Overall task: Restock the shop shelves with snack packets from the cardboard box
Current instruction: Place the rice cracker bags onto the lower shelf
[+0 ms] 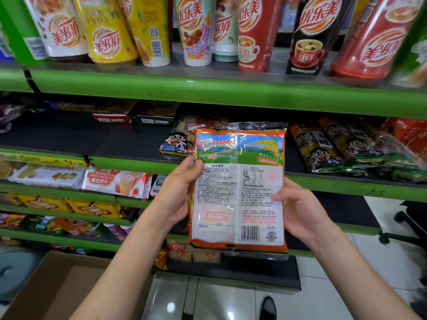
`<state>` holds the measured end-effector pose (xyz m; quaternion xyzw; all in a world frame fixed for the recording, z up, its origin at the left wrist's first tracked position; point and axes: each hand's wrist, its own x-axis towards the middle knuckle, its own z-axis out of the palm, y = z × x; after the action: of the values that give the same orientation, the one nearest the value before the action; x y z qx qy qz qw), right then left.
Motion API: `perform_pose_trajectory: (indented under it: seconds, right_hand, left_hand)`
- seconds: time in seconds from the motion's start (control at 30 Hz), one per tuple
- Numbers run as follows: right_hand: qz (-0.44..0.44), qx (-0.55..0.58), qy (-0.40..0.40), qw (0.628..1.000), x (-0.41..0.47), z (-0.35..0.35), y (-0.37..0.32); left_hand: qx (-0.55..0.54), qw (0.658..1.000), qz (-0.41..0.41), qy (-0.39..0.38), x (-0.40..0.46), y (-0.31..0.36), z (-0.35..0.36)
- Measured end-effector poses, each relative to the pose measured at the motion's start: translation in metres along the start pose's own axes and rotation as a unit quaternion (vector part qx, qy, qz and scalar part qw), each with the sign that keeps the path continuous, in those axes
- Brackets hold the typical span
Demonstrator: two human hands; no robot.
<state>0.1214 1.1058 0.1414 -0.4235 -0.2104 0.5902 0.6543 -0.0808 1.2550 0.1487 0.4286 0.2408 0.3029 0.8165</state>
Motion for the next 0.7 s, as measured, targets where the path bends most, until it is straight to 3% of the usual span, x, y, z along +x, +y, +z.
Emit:
perform_pose_trajectory:
  seconds: [0.7]
  right_hand:
    - [0.009, -0.003, 0.028, 1.0, -0.0017, 0.0048, -0.004]
  left_hand:
    - [0.064, 0.998, 0.014, 0.025, -0.0038, 0.004, 0.0059]
